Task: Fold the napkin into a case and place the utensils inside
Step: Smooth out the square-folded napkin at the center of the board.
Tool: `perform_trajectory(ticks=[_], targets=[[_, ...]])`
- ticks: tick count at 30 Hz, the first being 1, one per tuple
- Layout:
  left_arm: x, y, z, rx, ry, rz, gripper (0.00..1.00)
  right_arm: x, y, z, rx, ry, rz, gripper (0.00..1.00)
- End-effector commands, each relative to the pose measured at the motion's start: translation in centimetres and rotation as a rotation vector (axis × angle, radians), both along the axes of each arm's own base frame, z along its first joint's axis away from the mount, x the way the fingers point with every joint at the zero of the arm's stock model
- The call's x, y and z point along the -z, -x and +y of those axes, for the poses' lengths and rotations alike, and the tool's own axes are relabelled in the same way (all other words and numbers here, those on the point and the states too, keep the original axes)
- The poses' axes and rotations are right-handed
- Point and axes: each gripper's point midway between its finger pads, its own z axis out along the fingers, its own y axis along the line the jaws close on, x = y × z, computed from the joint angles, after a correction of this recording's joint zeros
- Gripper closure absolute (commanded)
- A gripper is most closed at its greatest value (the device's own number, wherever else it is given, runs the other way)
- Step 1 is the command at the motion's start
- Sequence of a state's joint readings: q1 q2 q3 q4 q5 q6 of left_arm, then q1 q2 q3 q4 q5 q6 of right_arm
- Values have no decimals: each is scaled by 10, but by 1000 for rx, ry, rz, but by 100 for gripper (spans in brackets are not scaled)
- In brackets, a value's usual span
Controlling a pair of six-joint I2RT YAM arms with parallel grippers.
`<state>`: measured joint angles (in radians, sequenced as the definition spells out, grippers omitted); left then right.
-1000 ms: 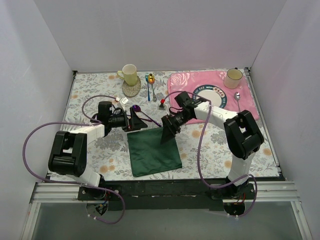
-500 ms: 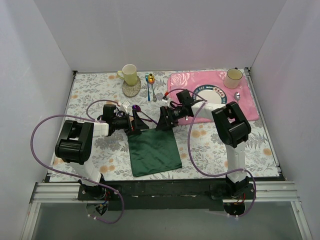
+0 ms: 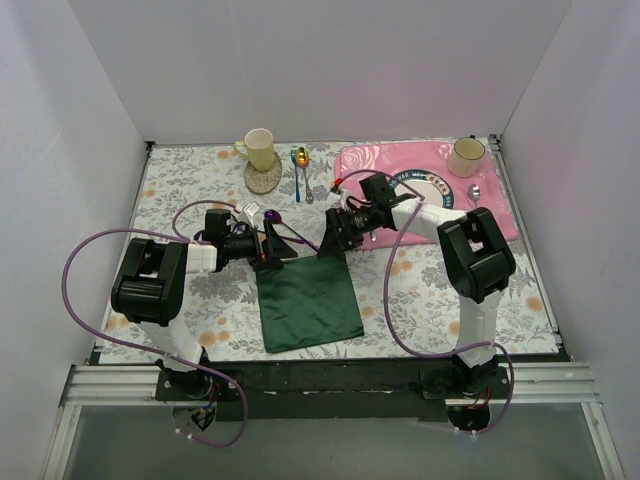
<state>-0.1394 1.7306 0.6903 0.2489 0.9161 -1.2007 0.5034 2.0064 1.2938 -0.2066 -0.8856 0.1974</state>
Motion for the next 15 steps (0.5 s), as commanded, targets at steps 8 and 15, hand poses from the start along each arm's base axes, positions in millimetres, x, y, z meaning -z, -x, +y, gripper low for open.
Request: perform_trajectory(ticks=[8,15], targets=[[23,3,11,-46,-77,48,2,-14,-8,-14,30,63,-121,2],[26,4,12,-51,-87,55,2,23,-5,-23,16,144,-89,2]])
